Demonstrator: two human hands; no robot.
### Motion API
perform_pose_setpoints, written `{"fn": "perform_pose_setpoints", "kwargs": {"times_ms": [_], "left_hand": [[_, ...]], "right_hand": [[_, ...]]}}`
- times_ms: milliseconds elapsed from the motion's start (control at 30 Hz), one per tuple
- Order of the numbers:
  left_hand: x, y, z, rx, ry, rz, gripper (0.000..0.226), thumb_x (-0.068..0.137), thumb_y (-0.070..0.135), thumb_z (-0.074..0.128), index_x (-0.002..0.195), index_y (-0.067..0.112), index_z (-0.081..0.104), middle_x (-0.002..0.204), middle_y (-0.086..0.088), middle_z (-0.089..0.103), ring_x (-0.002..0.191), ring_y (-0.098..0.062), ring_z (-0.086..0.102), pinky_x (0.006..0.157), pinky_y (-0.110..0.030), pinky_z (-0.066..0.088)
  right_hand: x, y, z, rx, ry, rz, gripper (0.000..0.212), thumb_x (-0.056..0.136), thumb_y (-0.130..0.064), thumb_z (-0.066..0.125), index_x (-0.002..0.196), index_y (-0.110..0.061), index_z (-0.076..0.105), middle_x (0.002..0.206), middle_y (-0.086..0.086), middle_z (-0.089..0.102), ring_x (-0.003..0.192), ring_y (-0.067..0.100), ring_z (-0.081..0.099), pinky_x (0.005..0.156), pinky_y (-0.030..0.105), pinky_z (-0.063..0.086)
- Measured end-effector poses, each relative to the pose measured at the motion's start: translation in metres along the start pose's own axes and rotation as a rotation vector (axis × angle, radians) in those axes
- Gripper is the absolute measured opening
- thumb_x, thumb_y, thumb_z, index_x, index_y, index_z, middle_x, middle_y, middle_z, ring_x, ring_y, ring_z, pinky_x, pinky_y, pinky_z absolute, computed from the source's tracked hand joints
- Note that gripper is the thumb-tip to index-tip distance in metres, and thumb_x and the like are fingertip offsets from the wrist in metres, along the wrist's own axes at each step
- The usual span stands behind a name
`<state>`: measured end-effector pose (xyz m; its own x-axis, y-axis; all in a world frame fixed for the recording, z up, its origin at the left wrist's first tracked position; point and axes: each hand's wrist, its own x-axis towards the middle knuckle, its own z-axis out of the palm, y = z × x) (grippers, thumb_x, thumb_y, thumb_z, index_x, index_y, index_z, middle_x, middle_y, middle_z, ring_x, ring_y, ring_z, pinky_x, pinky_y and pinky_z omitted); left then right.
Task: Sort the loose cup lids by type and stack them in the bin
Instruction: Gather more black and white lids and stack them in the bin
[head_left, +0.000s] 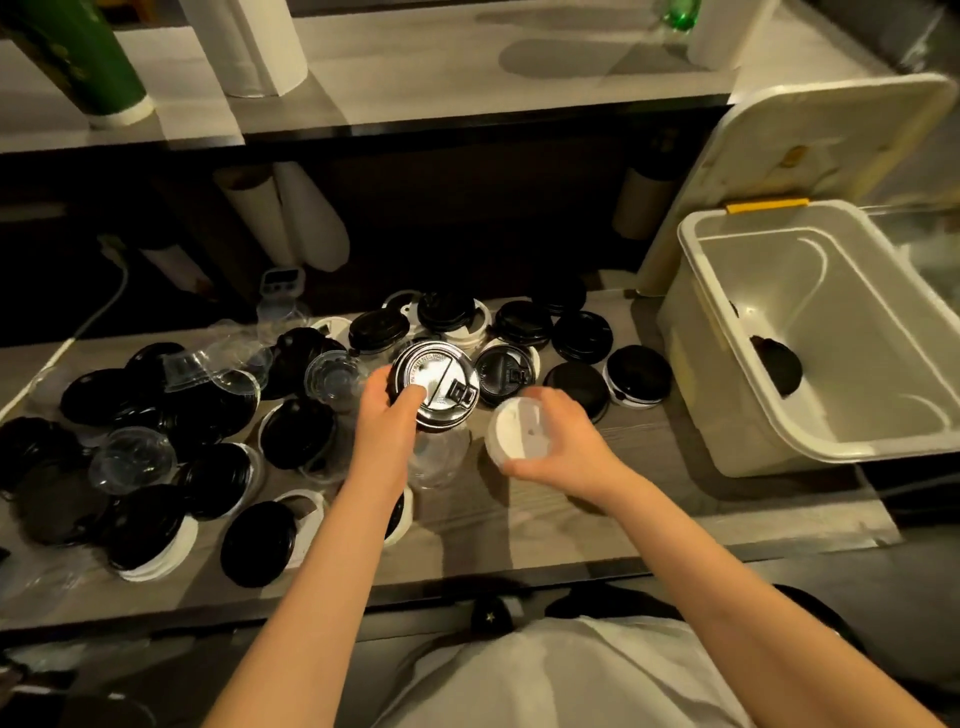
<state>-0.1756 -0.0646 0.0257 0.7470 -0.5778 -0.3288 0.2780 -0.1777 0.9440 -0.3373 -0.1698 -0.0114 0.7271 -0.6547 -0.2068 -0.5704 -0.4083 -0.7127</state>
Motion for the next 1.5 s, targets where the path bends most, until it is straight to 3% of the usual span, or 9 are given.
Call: {"fn": "perform_pose_setpoints", "kwargs": {"times_ms": [233,467,633,700,800,967,1167,1300,1500], "left_hand": [[-0.003,0.025,0.079,-0.057,-0.109,0.087,0.031,0.088,0.002,0.048,0.114,0.02,0.051,0.105,-0.006,0.06,0.095,-0.019,0.059,0.075,-0.03,0.049],[-0.017,0.042,0.157,-0.02,-0.198,0.145,0.03,0.091,0.004,0.047,0.112,0.025,0.05,0.106,0.001,0.058,0.097,-0.014,0.057,0.079,-0.026,0.047],[-0.023,0.041,0.211,-0.008,-0.246,0.125,0.031,0.09,0.003,0.048,0.11,0.026,0.054,0.11,-0.002,0.061,0.101,-0.016,0.059,0.085,-0.031,0.05],[-0.025,0.039,0.228,0.0,-0.244,0.119,0.032,0.089,0.002,0.048,0.113,0.023,0.053,0.108,-0.002,0.061,0.1,-0.016,0.059,0.084,-0.032,0.05],[-0.03,0.036,0.249,0.005,-0.224,0.11,0.033,0.089,0.002,0.047,0.118,0.018,0.052,0.11,-0.004,0.061,0.101,-0.017,0.059,0.084,-0.032,0.05],[-0.036,0.031,0.262,-0.011,-0.171,0.094,0.034,0.091,0.002,0.046,0.12,0.019,0.051,0.11,-0.003,0.06,0.1,-0.015,0.059,0.079,-0.027,0.048],[-0.04,0.028,0.262,-0.031,-0.101,0.11,0.032,0.091,0.003,0.046,0.11,0.028,0.053,0.105,0.002,0.061,0.097,-0.013,0.06,0.079,-0.028,0.048],[-0.044,0.025,0.264,-0.049,-0.073,0.098,0.033,0.091,0.002,0.046,0.119,0.018,0.053,0.103,0.0,0.062,0.094,-0.013,0.06,0.077,-0.028,0.048],[-0.048,0.023,0.267,-0.029,-0.114,0.109,0.034,0.089,0.002,0.05,0.12,0.016,0.056,0.104,-0.002,0.067,0.097,-0.015,0.064,0.077,-0.027,0.051]], "right_hand": [[-0.007,-0.003,-0.094,-0.02,0.308,-0.12,0.089,0.073,-0.037,0.077,0.145,-0.018,0.028,0.143,0.0,0.032,0.132,0.017,0.028,0.105,0.026,0.025],[-0.018,0.038,-0.183,0.119,0.393,-0.063,0.086,0.076,-0.033,0.077,0.145,-0.023,0.027,0.137,-0.007,0.029,0.122,0.003,0.03,0.095,0.013,0.028],[-0.018,0.093,-0.233,0.013,0.374,0.037,0.088,0.074,-0.033,0.078,0.145,-0.02,0.028,0.145,-0.002,0.033,0.133,0.013,0.027,0.104,0.026,0.027],[-0.012,0.115,-0.243,-0.152,0.296,0.101,0.091,0.071,-0.04,0.079,0.145,-0.02,0.029,0.145,0.0,0.035,0.135,0.021,0.027,0.106,0.032,0.029],[-0.001,0.147,-0.245,-0.435,-0.029,0.101,0.093,0.07,-0.049,0.075,0.144,-0.019,0.029,0.145,0.002,0.038,0.132,0.025,0.031,0.107,0.035,0.032],[0.014,0.168,-0.23,-0.64,-0.453,0.007,0.075,0.069,-0.037,0.078,0.13,-0.016,0.038,0.126,0.003,0.046,0.116,0.024,0.043,0.095,0.038,0.043],[0.027,0.174,-0.202,-0.887,-0.578,-0.156,0.081,0.07,-0.034,0.08,0.134,-0.014,0.034,0.126,0.006,0.048,0.111,0.029,0.054,0.089,0.04,0.049],[0.034,0.18,-0.198,-0.927,-0.588,-0.188,0.083,0.07,-0.037,0.08,0.135,-0.014,0.033,0.124,0.007,0.05,0.108,0.03,0.056,0.087,0.043,0.051],[0.035,0.18,-0.203,-0.935,-0.567,-0.19,0.081,0.074,-0.052,0.071,0.139,-0.018,0.037,0.135,0.004,0.044,0.124,0.027,0.043,0.097,0.043,0.046]]}}
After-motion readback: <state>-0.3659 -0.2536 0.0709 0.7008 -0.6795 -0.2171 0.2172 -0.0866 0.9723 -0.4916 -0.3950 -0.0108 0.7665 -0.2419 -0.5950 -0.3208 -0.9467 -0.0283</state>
